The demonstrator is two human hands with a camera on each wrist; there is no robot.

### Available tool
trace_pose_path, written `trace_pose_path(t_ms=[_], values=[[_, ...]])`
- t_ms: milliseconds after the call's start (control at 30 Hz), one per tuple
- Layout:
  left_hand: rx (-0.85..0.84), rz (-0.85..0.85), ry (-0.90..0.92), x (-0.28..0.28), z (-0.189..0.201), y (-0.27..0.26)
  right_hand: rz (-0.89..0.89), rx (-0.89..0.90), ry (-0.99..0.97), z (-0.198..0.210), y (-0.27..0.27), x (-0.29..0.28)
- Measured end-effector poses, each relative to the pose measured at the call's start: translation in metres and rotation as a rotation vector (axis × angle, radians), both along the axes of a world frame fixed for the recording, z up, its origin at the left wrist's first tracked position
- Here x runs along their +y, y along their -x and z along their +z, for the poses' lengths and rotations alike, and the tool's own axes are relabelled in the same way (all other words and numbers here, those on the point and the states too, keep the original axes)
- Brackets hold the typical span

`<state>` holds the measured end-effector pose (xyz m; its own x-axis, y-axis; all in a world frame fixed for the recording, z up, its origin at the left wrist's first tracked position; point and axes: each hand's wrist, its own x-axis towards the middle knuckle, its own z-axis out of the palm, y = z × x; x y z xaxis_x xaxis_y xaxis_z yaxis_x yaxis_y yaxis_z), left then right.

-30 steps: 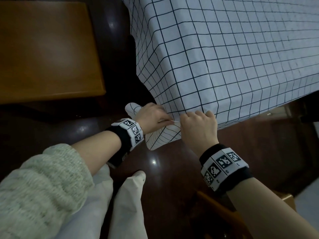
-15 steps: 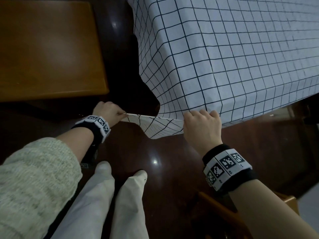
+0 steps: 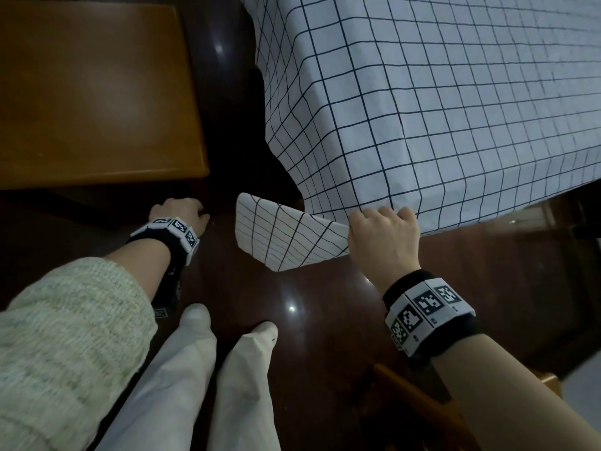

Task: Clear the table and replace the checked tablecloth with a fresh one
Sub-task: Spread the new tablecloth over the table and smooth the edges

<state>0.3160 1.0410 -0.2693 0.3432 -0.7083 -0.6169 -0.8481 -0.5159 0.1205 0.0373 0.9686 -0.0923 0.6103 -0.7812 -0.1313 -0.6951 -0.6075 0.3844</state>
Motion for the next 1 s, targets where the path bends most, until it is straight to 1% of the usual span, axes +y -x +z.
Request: trace_pose_path(t_ms=[167, 333, 500, 600, 667, 833, 933, 1000], values=[[0.038, -0.028, 0.006, -0.001, 0.005, 0.015, 0.054, 0.011, 0.006, -0.002, -0.004, -0.002], [0.044, -0.053, 0.039, 0.000, 0.012, 0.029, 0.124, -0.077, 0.036, -0.008, -0.002, -0.004], [0.129, -0.082, 0.063, 0.000, 0.016, 0.043, 0.186, -0.143, 0.113, -0.015, 0.007, -0.007], [0.161, -0.140, 0.099, 0.001, 0.022, 0.059, 0.226, -0.212, 0.101, -0.019, 0.014, -0.002], [0.175, -0.169, 0.107, 0.004, 0.027, 0.069, 0.272, -0.267, 0.004, -0.020, 0.018, 0.009], [0.224, -0.257, 0.033, 0.015, 0.041, 0.088, 0.370, -0.294, -0.352, -0.018, 0.028, 0.043], [0.238, -0.301, 0.015, 0.019, 0.052, 0.098, 0.306, -0.273, -0.527, -0.026, 0.039, 0.054], [0.257, -0.317, 0.000, 0.020, 0.059, 0.103, 0.173, -0.200, -0.643, -0.030, 0.046, 0.058]])
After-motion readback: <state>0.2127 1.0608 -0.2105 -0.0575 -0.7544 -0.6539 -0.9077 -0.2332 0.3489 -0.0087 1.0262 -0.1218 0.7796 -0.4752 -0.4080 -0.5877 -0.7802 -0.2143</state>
